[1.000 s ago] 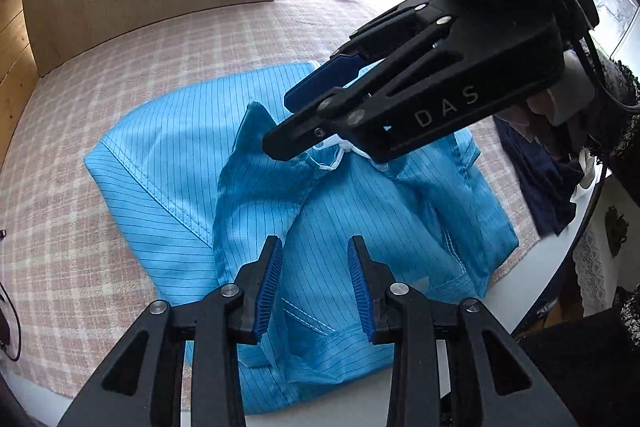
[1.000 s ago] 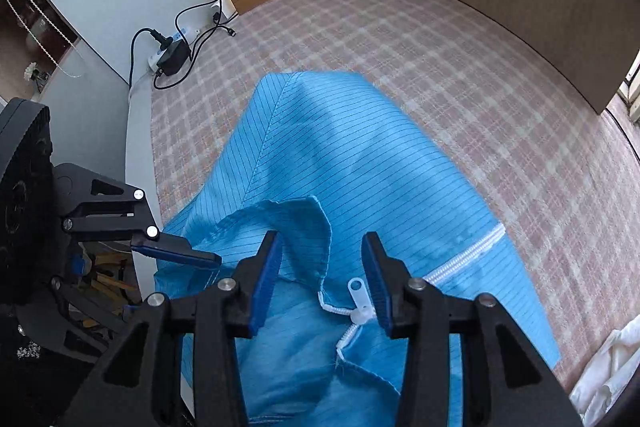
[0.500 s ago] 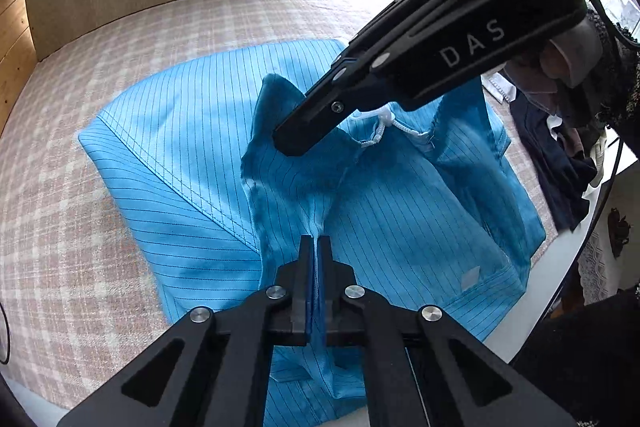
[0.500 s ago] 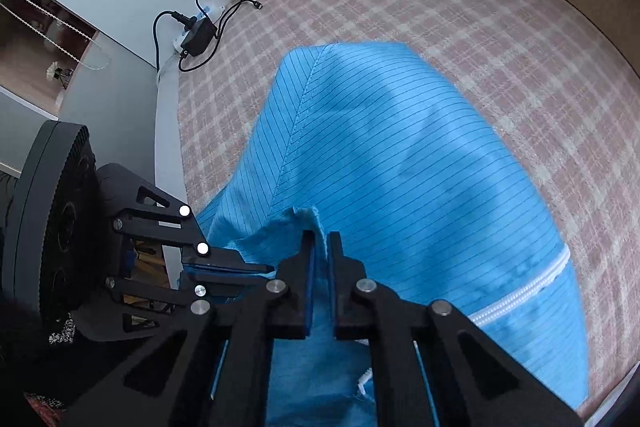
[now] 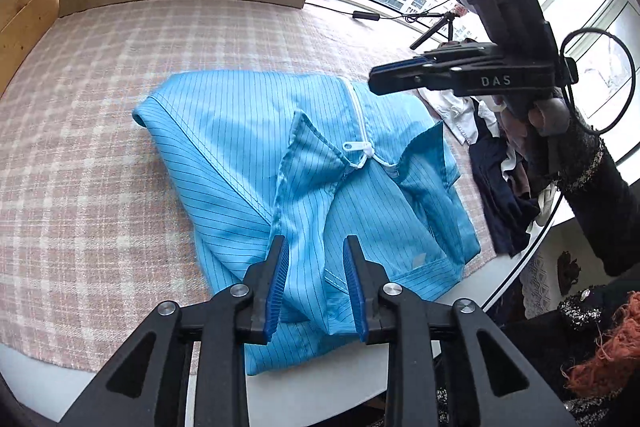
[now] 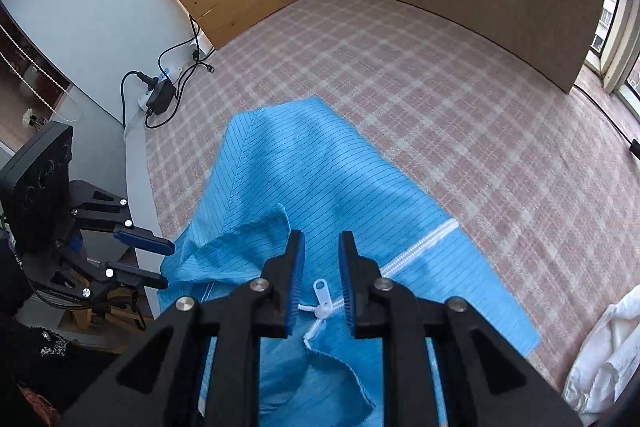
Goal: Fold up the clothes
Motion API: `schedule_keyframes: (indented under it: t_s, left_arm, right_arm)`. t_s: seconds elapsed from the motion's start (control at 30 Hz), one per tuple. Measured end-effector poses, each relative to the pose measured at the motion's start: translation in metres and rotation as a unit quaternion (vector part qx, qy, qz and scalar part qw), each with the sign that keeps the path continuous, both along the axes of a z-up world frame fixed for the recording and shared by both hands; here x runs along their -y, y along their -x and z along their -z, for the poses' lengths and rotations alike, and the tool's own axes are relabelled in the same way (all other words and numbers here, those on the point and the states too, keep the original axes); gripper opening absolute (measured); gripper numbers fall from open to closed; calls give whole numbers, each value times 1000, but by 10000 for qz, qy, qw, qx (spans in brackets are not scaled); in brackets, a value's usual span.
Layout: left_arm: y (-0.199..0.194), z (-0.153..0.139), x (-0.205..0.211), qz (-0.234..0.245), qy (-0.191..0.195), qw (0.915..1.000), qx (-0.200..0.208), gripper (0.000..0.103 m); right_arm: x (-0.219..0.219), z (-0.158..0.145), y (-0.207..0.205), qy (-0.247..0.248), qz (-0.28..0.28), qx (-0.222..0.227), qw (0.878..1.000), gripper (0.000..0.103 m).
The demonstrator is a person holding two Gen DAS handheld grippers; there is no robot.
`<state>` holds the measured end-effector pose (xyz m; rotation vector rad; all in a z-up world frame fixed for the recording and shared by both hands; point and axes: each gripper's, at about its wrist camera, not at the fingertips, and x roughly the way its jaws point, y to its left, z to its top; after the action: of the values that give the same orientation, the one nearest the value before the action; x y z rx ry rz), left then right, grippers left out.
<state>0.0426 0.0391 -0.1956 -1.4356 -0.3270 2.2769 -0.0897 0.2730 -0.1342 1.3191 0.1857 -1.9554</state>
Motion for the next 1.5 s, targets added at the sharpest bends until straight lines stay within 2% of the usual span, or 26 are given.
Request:
schedule_keyframes:
  t_s: [0.07,0.1,0.2,0.27,0.37,0.53,0.6,0.63,0.7,0.77,0.9,1.03,1.1,1.2,1.27,1.4,1.5]
  left_arm:
    - [4,1,28,-411,-303,9987,24,36]
    - [7,4,42,-638,-437,9970,88,38]
    - [29,27,74,-1151,-952,9879,420,40]
    - [46,44,82,-1210,-1220,9830,642,40]
    - [67,68,80,-1092,-1464,9789,913,40]
    - [87,88,62,-793,-1677,9753,1203,42]
    - [90,90,56,-657,-1756,9750,1196,41]
    - [90,90,52,-597,-1677,9771,1166,34]
    - [90,88,47,-502,-1583,9797,1123,10]
    - [85,85,46,-502,-1765,9764,1143,9]
    - [63,69,27,-267,-1943,9747,1069,9]
    - [46,83,5,-50,-1692,9788,1155,11]
    - [45,101,7,-98,-1766,9736,1441,13]
    - [43,103,20,-224,-1892,9684,1608,21]
    - [43,80,34,-266,-1720,9761,1304,30]
    - [35,35,62,-151,-1432,9871,705,39]
    - [25,31,60,348,-1120,9903,742,39]
  right_arm:
    - [-46,-9,-11,146,782,-103,9968,41]
    - [-73,-10,-16,265,1240,-52,9919,43]
    - [-140,12,-22,456,2535,473,9651,43]
    - [-158,30,-25,511,2913,828,9517,43]
    - [-151,54,-24,711,2888,1246,9466,43]
    - [-122,75,-20,542,2724,1322,9515,41]
    - [-114,75,-19,305,2597,1173,9581,20]
    - [-110,73,-18,241,2504,1104,9615,16]
    - [-107,65,-18,129,2399,950,9660,7]
    - [-108,55,-16,65,2360,794,9685,6]
    - [-126,41,-9,-4,2510,649,9658,4]
    - [-130,54,-3,-68,2625,799,9616,4]
    - [-121,69,-1,-337,2543,886,9625,6]
    - [-118,73,-4,-435,2590,933,9604,11]
    - [-122,59,-12,-256,2631,799,9611,14]
    - [-130,20,-31,-118,2854,394,9575,21]
    - [-105,-6,-47,-105,2511,196,9677,21]
